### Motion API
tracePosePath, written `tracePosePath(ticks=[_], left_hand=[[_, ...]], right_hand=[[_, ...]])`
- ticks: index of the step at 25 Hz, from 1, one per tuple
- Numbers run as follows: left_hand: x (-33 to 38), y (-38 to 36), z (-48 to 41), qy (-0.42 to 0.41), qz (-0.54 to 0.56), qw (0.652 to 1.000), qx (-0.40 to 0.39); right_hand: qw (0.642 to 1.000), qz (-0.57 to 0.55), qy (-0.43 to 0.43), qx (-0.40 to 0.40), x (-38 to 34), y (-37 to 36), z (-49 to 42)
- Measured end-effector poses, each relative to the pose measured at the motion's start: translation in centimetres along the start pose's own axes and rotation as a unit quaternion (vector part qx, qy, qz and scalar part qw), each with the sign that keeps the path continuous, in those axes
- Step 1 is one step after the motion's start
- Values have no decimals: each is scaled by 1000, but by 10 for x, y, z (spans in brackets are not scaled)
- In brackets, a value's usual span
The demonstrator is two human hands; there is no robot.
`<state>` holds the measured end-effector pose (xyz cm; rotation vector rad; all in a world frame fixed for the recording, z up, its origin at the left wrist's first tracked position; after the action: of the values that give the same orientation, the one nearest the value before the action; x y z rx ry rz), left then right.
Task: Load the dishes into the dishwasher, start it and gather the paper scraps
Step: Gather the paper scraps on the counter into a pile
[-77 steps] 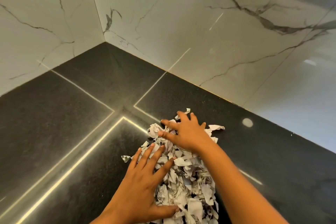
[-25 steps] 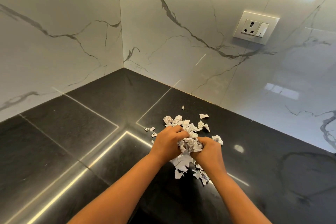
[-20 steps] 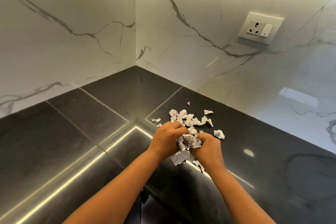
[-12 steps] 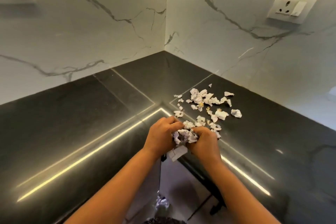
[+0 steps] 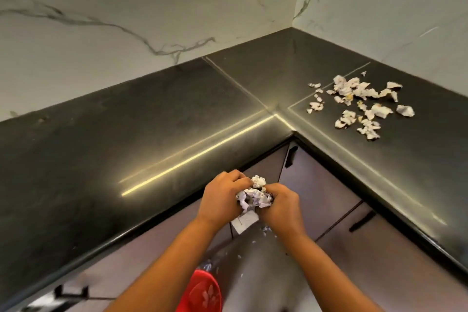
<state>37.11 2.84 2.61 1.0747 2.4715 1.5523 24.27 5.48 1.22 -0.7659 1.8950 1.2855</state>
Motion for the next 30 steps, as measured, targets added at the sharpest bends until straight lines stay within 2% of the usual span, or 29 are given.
tracePosePath(ticks=[6, 12, 16, 20, 23, 27, 30], left_hand=[[-48, 31, 127, 50, -6, 998, -43], [-89, 26, 223, 109, -12, 991, -79], [-126, -30, 284, 161, -18, 982, -97], [-176, -122, 350, 227, -20, 964, -139], [-204, -186, 394, 264, -26, 953, -148], [-234, -250, 449, 360, -26, 912, -197], [-246, -284, 474, 413, 49, 885, -208]], right_hand=[[997, -23, -58, -41, -17, -84, 109], [986, -45, -138, -81, 8, -160, 189], [976, -26, -169, -135, 64, -221, 225], [985, 28, -144, -90, 135, -281, 251], [980, 51, -170, -89, 208, -330, 275], [976, 86, -146, -134, 280, -385, 310], [964, 93, -166, -184, 317, -406, 324]])
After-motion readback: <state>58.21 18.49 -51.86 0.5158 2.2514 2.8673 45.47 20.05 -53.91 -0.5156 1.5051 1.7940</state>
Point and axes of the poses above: each hand's wrist, its own z-axis away from the middle knuckle, its own y-axis out of the back of the hand, x = y × z, the point moved 7 cm from there along -z, towards the middle knuckle, and after that the axes turned 7 degrees about x, right-handed, at the moved point
